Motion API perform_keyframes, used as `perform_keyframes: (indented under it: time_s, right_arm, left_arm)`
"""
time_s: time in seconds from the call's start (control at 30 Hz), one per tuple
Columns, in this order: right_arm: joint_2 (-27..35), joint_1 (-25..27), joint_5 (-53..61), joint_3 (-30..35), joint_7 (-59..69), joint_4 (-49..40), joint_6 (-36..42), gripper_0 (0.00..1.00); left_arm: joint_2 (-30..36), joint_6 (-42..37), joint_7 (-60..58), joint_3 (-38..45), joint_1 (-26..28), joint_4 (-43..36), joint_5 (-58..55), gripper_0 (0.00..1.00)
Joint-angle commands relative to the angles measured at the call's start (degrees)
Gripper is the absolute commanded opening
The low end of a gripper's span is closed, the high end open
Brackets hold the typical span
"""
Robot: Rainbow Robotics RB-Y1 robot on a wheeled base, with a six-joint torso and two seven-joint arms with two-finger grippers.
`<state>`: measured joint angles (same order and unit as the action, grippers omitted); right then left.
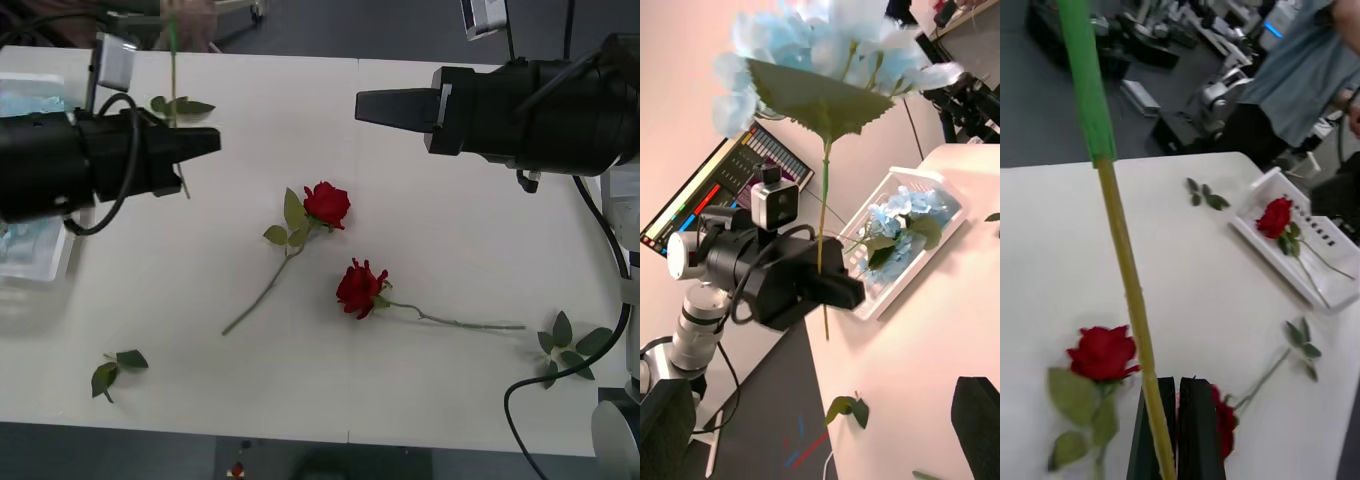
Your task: Put the red flowers into the right box and the blue flowers into the left box
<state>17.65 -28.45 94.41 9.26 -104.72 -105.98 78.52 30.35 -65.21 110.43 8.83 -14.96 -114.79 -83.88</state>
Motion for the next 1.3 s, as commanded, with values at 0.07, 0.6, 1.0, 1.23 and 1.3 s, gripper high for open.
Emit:
perform_keyframes:
  time_s: [0.07,0.6,1.0,1.23,1.3]
  right_arm:
    - [-0.34,-1.17,0.6,0.5,-0.84,-1.07,-0.21,1.0]
    - [5.82,2.43,-14.95,5.42,6.28,-0.8,16.84,1.0]
    - [9.42,3.48,-37.72,-4.95,4.7,-0.8,22.55,1.0]
    - [9.33,4.28,-44.4,-12.16,-1.02,-0.36,20.18,1.0]
    - [9.24,4.72,-44.92,-13.65,-2.69,0.34,19.04,1.0]
  left_arm:
    - [2.6,-0.09,-1.89,8.22,5.12,-0.69,2.15,0.0]
    - [2.52,0.35,-1.1,30.01,16.46,6.16,10.23,0.0]
    - [2.52,8.34,0.13,34.85,19.8,15.21,14.36,0.0]
    - [2.52,9.49,0.13,34.14,19.8,16.01,17.44,0.0]
    - [2.52,9.49,0.05,33.97,19.8,16.09,17.44,0.0]
